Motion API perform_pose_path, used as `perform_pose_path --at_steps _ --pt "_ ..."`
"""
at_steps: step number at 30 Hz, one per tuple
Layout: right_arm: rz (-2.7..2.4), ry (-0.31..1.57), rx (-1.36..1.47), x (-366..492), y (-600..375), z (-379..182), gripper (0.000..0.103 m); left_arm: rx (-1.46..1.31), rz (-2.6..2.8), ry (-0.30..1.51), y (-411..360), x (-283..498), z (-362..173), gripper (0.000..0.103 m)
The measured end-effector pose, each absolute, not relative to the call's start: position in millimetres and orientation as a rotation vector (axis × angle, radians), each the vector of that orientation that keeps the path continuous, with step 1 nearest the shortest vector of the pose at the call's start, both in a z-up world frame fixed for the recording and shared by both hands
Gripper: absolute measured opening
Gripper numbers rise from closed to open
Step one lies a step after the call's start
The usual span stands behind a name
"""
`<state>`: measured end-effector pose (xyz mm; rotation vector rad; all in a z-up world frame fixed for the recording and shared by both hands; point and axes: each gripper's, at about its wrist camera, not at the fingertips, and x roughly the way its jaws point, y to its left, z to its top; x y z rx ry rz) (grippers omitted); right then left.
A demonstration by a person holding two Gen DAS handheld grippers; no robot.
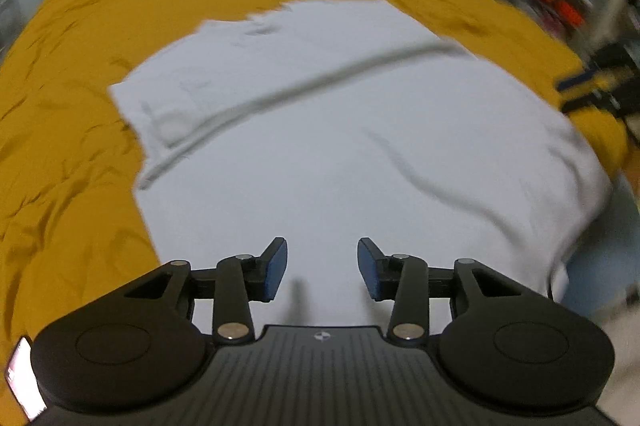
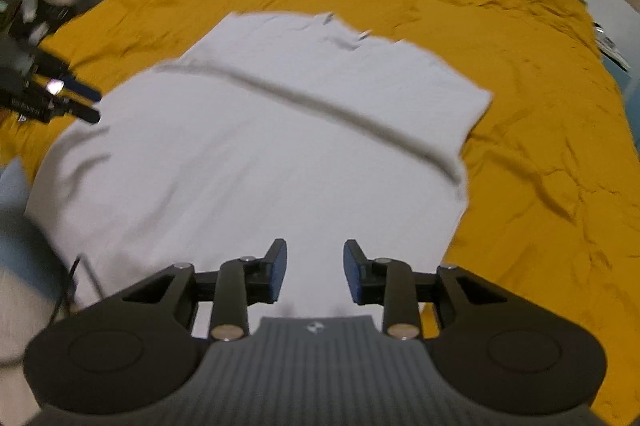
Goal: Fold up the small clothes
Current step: 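Grasp the hem with both tools and lift it toward the collar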
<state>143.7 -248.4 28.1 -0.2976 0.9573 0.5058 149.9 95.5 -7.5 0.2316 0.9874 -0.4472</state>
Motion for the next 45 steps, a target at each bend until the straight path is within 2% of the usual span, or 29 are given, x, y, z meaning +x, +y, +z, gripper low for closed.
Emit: perform_pose_path --at_steps 3,6,8,12,14,16,21,22,26,31,32,33,35,36,37,38,39,40,41,42,43,45 --pt "0.559 0.993 -0.354 120 -242 17 0.036 0.330 -0.514 1.005 84 127 -16 0.056" --pt "0.594 1.040 -0.434 96 -237 4 0.037 0.405 -0.551 1.030 78 108 -23 0.059" --pt "0.606 1.064 -0.488 83 -237 -4 0.040 0.439 -0.563 1.039 78 97 -27 0.066" --pt "0.635 1.081 -0.575 64 -245 -15 0.048 0.526 -0.595 1.037 77 75 -33 0.074" --pt "0.655 1.069 -0.624 55 -246 -19 0.051 0.586 -0.600 1.036 73 66 -39 0.078" --pt "0.681 1.050 -0.670 48 -246 -23 0.060 0.658 -0.597 1.031 69 58 -48 0.079" --pt "0.741 1.012 -0.755 44 -241 -36 0.072 0.850 -0.553 1.024 61 47 -78 0.083" --pt "0.747 1.008 -0.774 43 -239 -40 0.074 0.882 -0.557 1.011 61 44 -82 0.088" --pt "0.773 0.986 -0.867 39 -240 -53 0.078 1.017 -0.553 0.967 55 31 -100 0.094" --pt "0.777 0.981 -0.924 41 -239 -70 0.082 1.113 -0.507 0.932 50 29 -124 0.093" --pt "0.774 0.977 -0.932 41 -239 -73 0.081 1.110 -0.493 0.925 49 29 -125 0.088" --pt "0.773 0.971 -0.943 40 -239 -74 0.080 1.105 -0.473 0.916 49 29 -124 0.082" --pt "0.762 0.948 -0.970 37 -240 -72 0.072 1.089 -0.493 0.916 51 28 -117 0.061" --pt "0.749 0.934 -0.978 36 -242 -70 0.063 1.071 -0.484 0.909 54 27 -113 0.056" --pt "0.735 0.925 -0.975 34 -242 -69 0.054 1.041 -0.470 0.907 58 28 -107 0.044" --pt "0.721 0.918 -0.962 34 -244 -64 0.051 1.015 -0.460 0.906 61 28 -101 0.034" --pt "0.712 0.915 -0.948 34 -246 -59 0.043 0.987 -0.450 0.903 64 28 -95 0.029" --pt "0.703 0.913 -0.938 34 -248 -55 0.036 0.963 -0.437 0.898 67 28 -88 0.017" --pt "0.693 0.905 -0.937 33 -250 -50 0.030 0.939 -0.420 0.891 69 28 -80 0.013" --pt "0.685 0.899 -0.940 31 -251 -47 0.008 0.910 -0.409 0.882 72 28 -71 0.011" --pt "0.686 0.905 -0.933 29 -252 -40 0.000 0.885 -0.395 0.865 72 27 -63 0.011" --pt "0.665 0.875 -0.918 25 -254 -27 0.000 0.832 -0.371 0.832 76 28 -44 0.010"
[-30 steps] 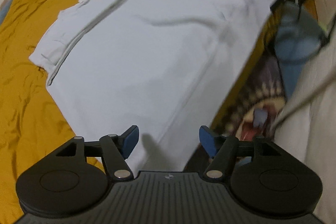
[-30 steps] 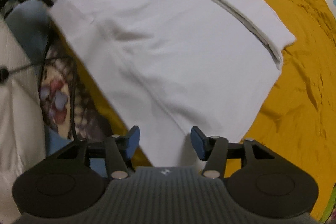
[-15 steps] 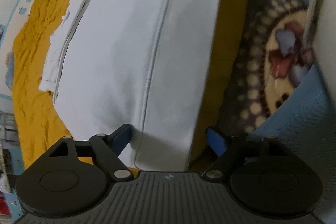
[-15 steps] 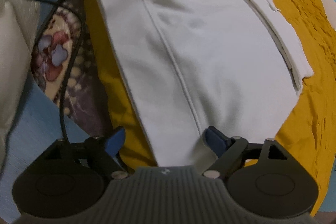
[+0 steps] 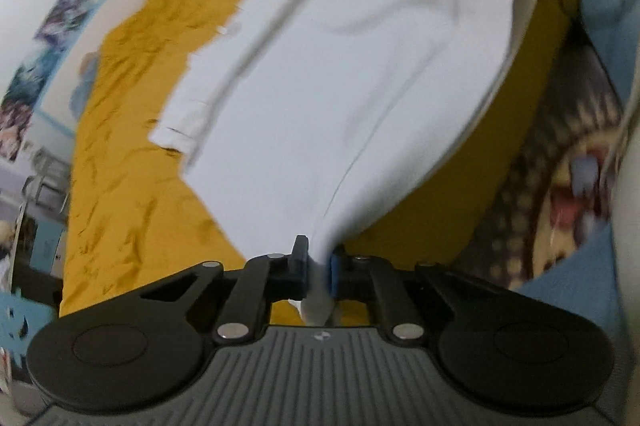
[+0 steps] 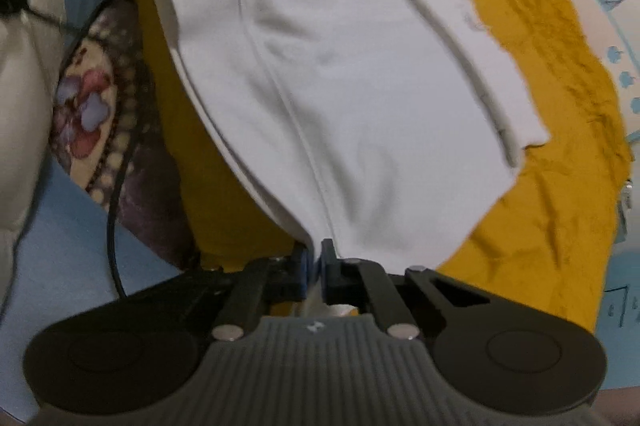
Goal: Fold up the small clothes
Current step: 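Grasp the hem with both tools and lift it toward the collar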
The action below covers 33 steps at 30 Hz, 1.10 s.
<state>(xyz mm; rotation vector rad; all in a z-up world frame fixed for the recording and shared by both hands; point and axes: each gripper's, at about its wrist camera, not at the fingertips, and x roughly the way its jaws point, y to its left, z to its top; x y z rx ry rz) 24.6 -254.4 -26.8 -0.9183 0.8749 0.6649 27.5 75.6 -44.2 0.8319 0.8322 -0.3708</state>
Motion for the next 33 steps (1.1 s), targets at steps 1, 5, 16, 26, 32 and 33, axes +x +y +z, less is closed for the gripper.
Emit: perform_pose_path --at_steps 1,5,16,26,32,33 --pt "0.653 0.863 -0.904 22 -255 -19 0.000 0.806 -0.356 0.812 78 29 -34 0.010" --pt "0.575 0.780 -0.827 22 -261 19 0.000 0.727 -0.304 0.740 83 42 -1 0.010" --pt "0.303 0.493 -0.743 99 -250 113 0.000 0.548 -0.113 0.545 96 151 76 0.010" --pt "0.179 0.396 -0.676 236 -239 160 0.000 0.463 -0.015 0.485 103 279 103 0.010" --pt "0.184 0.453 -0.623 347 -234 140 0.000 0.433 -0.005 0.574 109 349 70 0.010" --pt "0.188 0.474 -0.613 363 -233 130 0.000 0.422 -0.008 0.596 110 360 62 0.010"
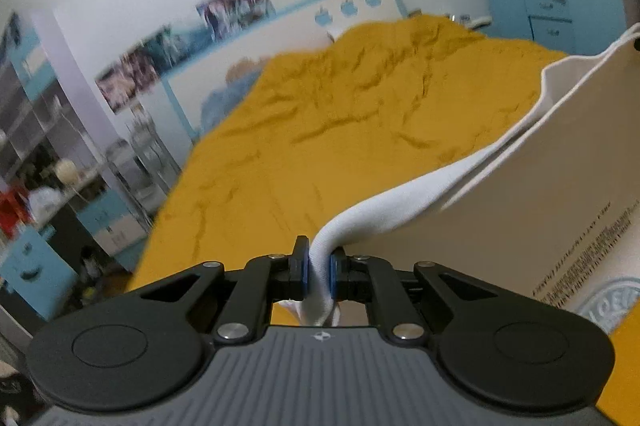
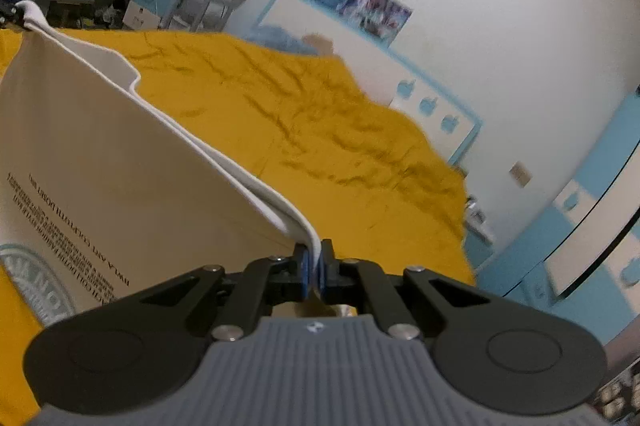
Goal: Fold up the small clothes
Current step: 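Grasp the hem with both tools and lift it toward the collar, then lay the lifted hem over the collar and open both tools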
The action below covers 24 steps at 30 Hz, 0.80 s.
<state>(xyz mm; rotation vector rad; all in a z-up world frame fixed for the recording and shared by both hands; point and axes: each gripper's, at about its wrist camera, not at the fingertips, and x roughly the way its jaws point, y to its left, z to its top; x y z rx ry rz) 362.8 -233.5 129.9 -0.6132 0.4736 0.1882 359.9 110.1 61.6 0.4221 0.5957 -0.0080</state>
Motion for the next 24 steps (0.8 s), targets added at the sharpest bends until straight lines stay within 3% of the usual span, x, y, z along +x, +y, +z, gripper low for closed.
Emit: perform_pose_path --at_steps 6,12,14,16,18,24 --pt "0.194 0.619 -0.560 452 -231 53 0.000 0.357 -0.037 0.722 124 423 2 0.013" --pt "0.190 0.741 -0.501 516 -230 -17 0.000 0.254 -0.014 0.804 144 452 -39 0.029" --pt "0.179 0.759 -0.471 524 -230 -32 0.007 0.213 0.019 0.805 153 455 -43 0.029" --pt "0.155 0.749 -0.440 532 -233 -39 0.031 0.166 0.040 0.812 165 452 -44 0.030" --pt "0.122 0.728 -0.402 538 -239 -41 0.045 0.116 0.054 0.818 177 449 -42 0.030" --pt "0.076 0.753 -0.200 530 -270 -27 0.047 -0.064 0.034 0.851 208 425 -26 0.032"
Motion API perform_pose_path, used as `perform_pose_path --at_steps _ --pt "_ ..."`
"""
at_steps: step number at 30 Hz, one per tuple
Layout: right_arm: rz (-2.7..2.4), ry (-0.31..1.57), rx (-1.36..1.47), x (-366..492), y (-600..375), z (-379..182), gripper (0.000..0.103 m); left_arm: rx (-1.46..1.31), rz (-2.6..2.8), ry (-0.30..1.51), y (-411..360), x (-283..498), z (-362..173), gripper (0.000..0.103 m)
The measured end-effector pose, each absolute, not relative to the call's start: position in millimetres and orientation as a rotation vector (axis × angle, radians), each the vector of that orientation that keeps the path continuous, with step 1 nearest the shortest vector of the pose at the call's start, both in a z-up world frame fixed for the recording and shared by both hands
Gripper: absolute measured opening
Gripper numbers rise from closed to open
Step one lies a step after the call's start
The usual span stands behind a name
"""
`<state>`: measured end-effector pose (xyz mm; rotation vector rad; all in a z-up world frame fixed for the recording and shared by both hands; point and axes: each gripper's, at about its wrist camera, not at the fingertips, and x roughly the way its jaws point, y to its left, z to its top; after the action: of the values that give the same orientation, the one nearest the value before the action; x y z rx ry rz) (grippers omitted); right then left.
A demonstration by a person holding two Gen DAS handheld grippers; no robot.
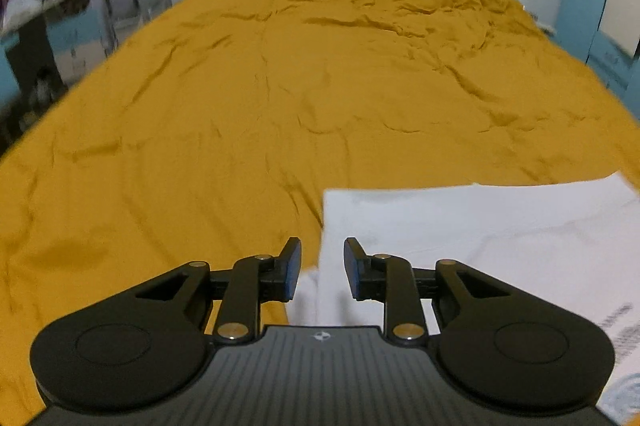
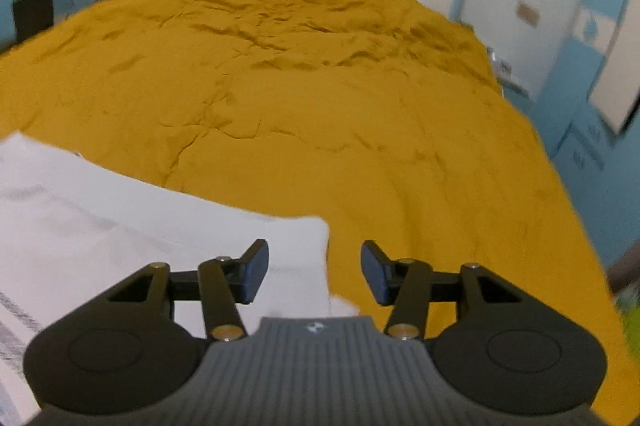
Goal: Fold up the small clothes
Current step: 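Lay the lifted hem over the collar and open both tools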
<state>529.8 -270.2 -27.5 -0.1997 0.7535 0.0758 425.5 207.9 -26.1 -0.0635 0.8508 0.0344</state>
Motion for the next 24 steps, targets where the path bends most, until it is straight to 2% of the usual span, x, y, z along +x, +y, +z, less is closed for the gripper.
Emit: perform_pose_path --at_steps 3,8,16,18,19,20,21,22,23,24 --pt "0.093 0.808 -0.085 504 -286 -23 0.047 -0.143 0.004 0.875 218 403 -18 0.035" --pt "0.141 0.897 0.066 440 -304 -20 0.046 -0.237 -0.026 0.933 229 363 -19 0.056" --pt "0.089 0.964 0.218 355 -330 -42 0.046 -0.491 0.017 1.003 250 305 -59 0.060" --pt "0.049 0.973 0.325 342 -344 -53 0.046 -0.548 0.026 0.996 254 296 -68 0.053" --pt "0.033 0.974 0.372 336 -350 -59 0.046 -0.568 0.027 0.989 254 292 -72 0.041" --pt "0.021 0.975 0.407 336 -355 -65 0.046 -0.585 0.026 0.986 252 289 -75 0.036" --pt "0.009 0.975 0.439 333 -357 -70 0.039 -0.594 0.031 0.979 252 288 -77 0.031" --pt "0.004 0.976 0.472 331 -359 -76 0.024 -0.594 0.043 0.965 251 286 -77 0.024" --pt "0.010 0.971 0.517 328 -360 -81 0.016 -0.590 0.053 0.956 250 285 -77 0.013" --pt "0.018 0.963 0.559 327 -361 -84 0.008 -0.581 0.065 0.947 249 284 -75 0.009"
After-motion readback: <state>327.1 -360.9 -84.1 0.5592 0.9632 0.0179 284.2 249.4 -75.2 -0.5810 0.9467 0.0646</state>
